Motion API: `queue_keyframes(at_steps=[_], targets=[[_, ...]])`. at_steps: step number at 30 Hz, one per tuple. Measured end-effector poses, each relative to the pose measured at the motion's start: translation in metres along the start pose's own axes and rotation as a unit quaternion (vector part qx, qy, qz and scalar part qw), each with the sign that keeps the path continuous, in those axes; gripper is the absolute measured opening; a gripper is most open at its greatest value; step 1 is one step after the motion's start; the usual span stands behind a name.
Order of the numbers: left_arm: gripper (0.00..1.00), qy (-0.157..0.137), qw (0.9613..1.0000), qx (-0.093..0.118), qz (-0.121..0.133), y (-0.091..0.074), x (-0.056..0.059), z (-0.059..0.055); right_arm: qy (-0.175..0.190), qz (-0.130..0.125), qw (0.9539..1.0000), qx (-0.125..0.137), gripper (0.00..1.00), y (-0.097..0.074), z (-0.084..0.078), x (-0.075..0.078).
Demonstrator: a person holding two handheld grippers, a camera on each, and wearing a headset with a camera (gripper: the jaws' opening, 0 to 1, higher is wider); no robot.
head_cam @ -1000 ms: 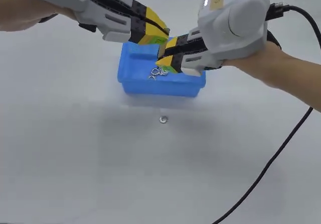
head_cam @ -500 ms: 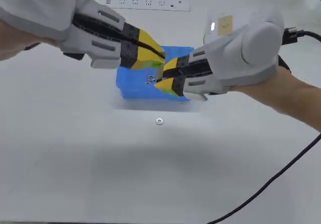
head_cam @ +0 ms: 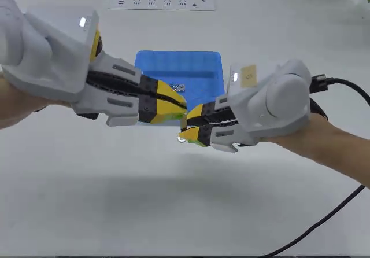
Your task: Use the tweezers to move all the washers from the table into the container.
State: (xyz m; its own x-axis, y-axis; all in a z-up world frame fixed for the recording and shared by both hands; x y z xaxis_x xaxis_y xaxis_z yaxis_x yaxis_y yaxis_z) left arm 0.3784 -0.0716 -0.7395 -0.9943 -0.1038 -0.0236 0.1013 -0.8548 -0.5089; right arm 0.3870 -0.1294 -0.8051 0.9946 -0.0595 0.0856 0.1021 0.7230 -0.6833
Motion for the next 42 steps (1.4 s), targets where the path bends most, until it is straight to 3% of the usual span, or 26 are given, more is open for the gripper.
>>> queue_keyframes(at_steps=[8, 19, 42], targets=[[0.05, -0.011, 0.9999, 0.000, 0.008, 0.004, -0.006, -0.012, 0.017, 0.003, 0.9998, -0.003, 0.12, 0.009, -0.009, 0.003], [0.05, -0.015, 0.9998, -0.004, 0.015, 0.007, -0.010, -0.019, 0.016, 0.007, 0.9998, -0.011, 0.12, 0.017, -0.014, 0.007], [0.05, -0.035, 0.9992, -0.007, 0.017, 0.006, -0.009, -0.020, 0.019, 0.016, 0.9996, -0.009, 0.11, 0.017, -0.012, 0.005]])
Point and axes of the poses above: the centre of the closed fingertips' face, and the gripper's own axes: y roughly forward along the fingers, x roughly to its right, z roughly out of its top, the point moved 5 cm from there along -y, roughly backward along the fingers, and after that the axes turned 6 degrees about -x, right-handed, at the moved point
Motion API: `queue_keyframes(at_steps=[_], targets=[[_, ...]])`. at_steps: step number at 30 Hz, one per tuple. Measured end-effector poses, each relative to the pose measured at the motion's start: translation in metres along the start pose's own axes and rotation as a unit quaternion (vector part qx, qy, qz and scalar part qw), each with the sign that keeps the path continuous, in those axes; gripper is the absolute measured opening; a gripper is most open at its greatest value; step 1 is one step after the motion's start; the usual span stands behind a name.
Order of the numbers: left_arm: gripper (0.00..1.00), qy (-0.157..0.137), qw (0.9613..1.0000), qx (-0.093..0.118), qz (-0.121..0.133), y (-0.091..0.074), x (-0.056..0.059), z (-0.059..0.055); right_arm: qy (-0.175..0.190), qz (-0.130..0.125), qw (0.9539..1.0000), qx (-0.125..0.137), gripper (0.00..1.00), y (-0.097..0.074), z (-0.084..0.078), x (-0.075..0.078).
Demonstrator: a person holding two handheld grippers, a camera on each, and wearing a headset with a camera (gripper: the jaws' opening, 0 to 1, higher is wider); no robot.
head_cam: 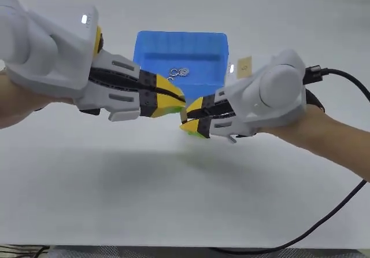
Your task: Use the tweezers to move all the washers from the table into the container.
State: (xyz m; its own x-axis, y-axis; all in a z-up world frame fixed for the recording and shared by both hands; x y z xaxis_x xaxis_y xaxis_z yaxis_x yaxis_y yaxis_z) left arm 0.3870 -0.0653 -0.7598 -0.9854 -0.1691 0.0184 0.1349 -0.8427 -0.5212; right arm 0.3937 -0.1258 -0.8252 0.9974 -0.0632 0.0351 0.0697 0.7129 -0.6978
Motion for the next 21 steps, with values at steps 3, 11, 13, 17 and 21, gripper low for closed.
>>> queue_keyframes(at_steps=[3, 11, 13, 17, 21], targets=[[0.05, -0.006, 1.0000, -0.002, 0.000, -0.001, -0.002, -0.001, 0.005, -0.002, 1.0000, 0.003, 0.11, 0.000, 0.000, 0.000], [0.05, 0.004, 0.9999, -0.011, -0.006, -0.005, 0.004, 0.005, -0.006, 0.004, 1.0000, -0.001, 0.11, -0.005, 0.005, -0.005], [0.05, 0.008, 0.9999, -0.012, -0.006, -0.008, 0.005, 0.007, -0.005, 0.003, 1.0000, 0.004, 0.11, -0.007, 0.008, -0.006], [0.05, 0.018, 0.9997, -0.014, -0.012, -0.015, 0.009, 0.016, -0.021, -0.001, 0.9998, 0.007, 0.11, -0.014, 0.016, -0.008], [0.05, 0.042, 0.9989, -0.017, -0.010, -0.023, 0.011, 0.028, -0.028, -0.010, 0.9994, 0.018, 0.11, -0.023, 0.025, -0.007]])
Point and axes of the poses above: the centre of the closed fingertips' face, and the gripper's own axes: y roughly forward along the fingers, x roughly to its right, z roughly out of its top, the point moved 5 cm from there along -y, roughly backward along the fingers, and after that the axes turned 6 degrees about -x, right-handed, at the moved point
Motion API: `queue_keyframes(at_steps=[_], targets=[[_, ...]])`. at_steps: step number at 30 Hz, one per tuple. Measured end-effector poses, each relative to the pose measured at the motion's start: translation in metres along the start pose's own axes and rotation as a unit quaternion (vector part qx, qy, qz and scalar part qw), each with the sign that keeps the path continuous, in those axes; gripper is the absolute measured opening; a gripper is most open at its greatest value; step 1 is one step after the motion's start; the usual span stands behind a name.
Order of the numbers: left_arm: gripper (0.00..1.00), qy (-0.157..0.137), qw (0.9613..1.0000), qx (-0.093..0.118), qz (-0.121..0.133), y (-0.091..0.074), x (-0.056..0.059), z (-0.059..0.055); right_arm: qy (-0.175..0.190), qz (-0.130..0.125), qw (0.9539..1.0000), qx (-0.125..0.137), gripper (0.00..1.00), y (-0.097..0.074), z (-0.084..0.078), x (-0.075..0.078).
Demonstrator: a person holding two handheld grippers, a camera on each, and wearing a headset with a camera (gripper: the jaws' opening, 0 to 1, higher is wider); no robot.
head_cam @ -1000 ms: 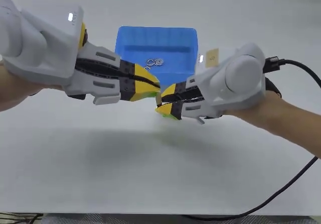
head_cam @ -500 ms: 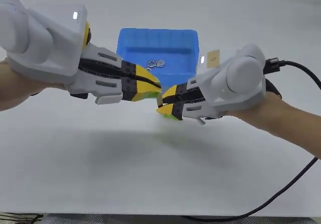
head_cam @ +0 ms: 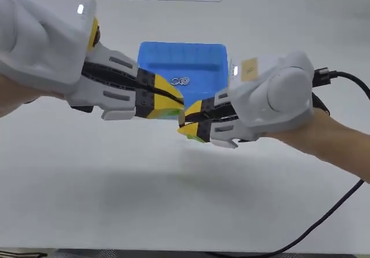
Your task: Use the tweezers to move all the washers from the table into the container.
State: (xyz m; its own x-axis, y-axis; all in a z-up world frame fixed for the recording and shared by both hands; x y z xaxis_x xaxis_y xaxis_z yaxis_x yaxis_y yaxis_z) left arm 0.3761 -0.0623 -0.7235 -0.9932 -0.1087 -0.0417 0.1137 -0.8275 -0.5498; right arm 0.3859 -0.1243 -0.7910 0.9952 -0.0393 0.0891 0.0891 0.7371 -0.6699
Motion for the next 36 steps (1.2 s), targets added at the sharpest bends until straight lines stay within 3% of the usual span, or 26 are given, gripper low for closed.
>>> queue_keyframes(at_steps=[7, 15, 21, 25, 29, 36], targets=[[0.05, 0.025, 0.9996, 0.007, 0.006, -0.011, -0.009, 0.021, -0.016, -0.022, 0.9996, 0.011, 0.11, -0.017, 0.019, 0.014], [0.05, 0.058, 0.9982, 0.010, 0.012, -0.017, -0.035, 0.040, -0.028, -0.048, 0.9983, 0.015, 0.10, -0.030, 0.030, 0.041], [0.05, 0.075, 0.9971, 0.007, 0.011, -0.013, -0.063, 0.045, -0.023, -0.064, 0.9975, 0.019, 0.11, -0.031, 0.030, 0.066], [0.05, 0.072, 0.9973, 0.008, 0.008, -0.003, -0.081, 0.039, -0.015, -0.071, 0.9973, 0.012, 0.11, -0.026, 0.021, 0.084], [0.05, 0.052, 0.9986, 0.008, 0.005, 0.012, -0.095, 0.026, -0.004, -0.068, 0.9977, -0.003, 0.11, -0.016, 0.005, 0.095], [0.05, 0.028, 0.9995, -0.014, 0.002, 0.035, -0.107, -0.003, 0.008, -0.047, 0.9982, -0.036, 0.11, 0.009, -0.022, 0.103]])
Point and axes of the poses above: the centre of the closed fingertips' face, and the gripper's own axes: y roughly forward along the fingers, x roughly to its right, z roughly out of its top, the point moved 5 cm from there along -y, roughly backward along the fingers, and after that the axes turned 6 degrees about -x, right-handed, at the moved point
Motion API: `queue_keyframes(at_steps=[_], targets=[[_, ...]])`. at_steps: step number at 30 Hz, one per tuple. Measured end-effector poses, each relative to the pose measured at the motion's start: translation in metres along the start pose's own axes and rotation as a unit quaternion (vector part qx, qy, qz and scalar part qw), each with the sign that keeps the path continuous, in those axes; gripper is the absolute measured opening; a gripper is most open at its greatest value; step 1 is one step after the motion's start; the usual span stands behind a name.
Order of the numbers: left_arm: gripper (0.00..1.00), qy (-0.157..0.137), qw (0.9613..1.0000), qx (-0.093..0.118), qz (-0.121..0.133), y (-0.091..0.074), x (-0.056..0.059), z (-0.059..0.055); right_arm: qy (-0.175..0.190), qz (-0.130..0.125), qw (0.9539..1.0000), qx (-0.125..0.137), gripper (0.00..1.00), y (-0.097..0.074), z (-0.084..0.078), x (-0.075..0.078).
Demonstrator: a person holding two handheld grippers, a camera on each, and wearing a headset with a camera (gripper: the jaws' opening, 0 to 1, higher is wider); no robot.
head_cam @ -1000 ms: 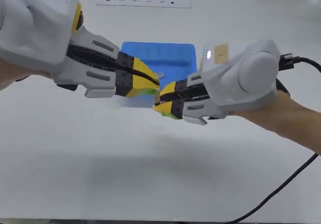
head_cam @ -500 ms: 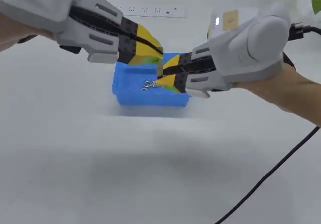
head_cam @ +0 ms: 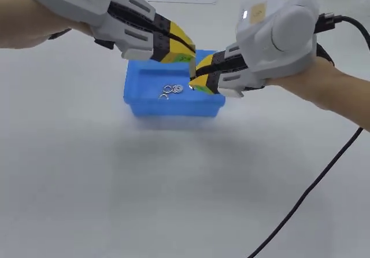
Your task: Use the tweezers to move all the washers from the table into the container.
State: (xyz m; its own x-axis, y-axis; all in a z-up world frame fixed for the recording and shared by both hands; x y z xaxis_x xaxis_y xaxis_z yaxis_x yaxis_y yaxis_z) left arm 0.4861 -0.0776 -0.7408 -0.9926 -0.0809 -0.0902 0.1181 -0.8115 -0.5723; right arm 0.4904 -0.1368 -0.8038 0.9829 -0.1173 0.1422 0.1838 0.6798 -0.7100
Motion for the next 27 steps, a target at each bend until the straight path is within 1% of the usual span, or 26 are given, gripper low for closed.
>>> queue_keyframes(at_steps=[3, 5, 10, 15, 16, 18, 20, 22, 27], targets=[[0.05, -0.011, 0.9999, -0.005, -0.001, 0.006, -0.002, -0.009, 0.002, 0.007, 0.9999, -0.008, 0.11, 0.008, -0.006, 0.001], [0.05, -0.015, 0.9999, -0.007, -0.002, 0.008, -0.003, -0.013, 0.002, 0.010, 0.9999, -0.013, 0.11, 0.011, -0.009, 0.001], [0.05, -0.017, 0.9998, -0.007, -0.002, 0.010, -0.004, -0.014, 0.015, 0.013, 0.9997, -0.013, 0.11, 0.012, -0.012, 0.001], [0.05, -0.012, 0.9999, -0.009, -0.002, 0.011, -0.006, -0.013, 0.018, 0.006, 0.9998, -0.011, 0.12, 0.011, -0.011, 0.002], [0.05, -0.007, 0.9999, -0.010, -0.002, 0.011, -0.001, -0.009, 0.019, 0.006, 0.9997, -0.009, 0.13, 0.010, -0.011, 0.001], [0.05, 0.002, 0.9999, -0.011, -0.004, 0.009, 0.003, -0.005, 0.022, 0.006, 0.9997, -0.003, 0.13, 0.006, -0.008, 0.000], [0.05, 0.012, 0.9999, -0.011, -0.003, 0.004, 0.006, 0.000, 0.015, 0.006, 0.9998, 0.006, 0.12, 0.002, -0.004, -0.003], [0.05, 0.017, 0.9998, -0.007, 0.001, -0.002, 0.010, 0.006, 0.011, 0.005, 0.9999, 0.012, 0.11, -0.004, -0.001, -0.004], [0.05, 0.035, 0.9993, 0.005, 0.013, -0.021, 0.020, 0.023, 0.004, -0.008, 0.9993, 0.036, 0.10, -0.026, 0.015, -0.009]])
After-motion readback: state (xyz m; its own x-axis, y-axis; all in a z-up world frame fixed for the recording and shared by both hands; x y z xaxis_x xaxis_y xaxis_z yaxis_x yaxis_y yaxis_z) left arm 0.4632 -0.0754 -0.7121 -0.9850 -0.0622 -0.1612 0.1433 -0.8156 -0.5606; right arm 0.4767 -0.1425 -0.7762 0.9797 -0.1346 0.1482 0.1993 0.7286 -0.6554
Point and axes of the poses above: the centre of the closed fingertips' face, and the gripper's own axes: y roughly forward along the fingers, x roughly to its right, z roughly out of its top, the point moved 5 cm from there along -y, roughly backward along the fingers, and after that the axes turned 6 degrees about -x, right-handed, at the moved point
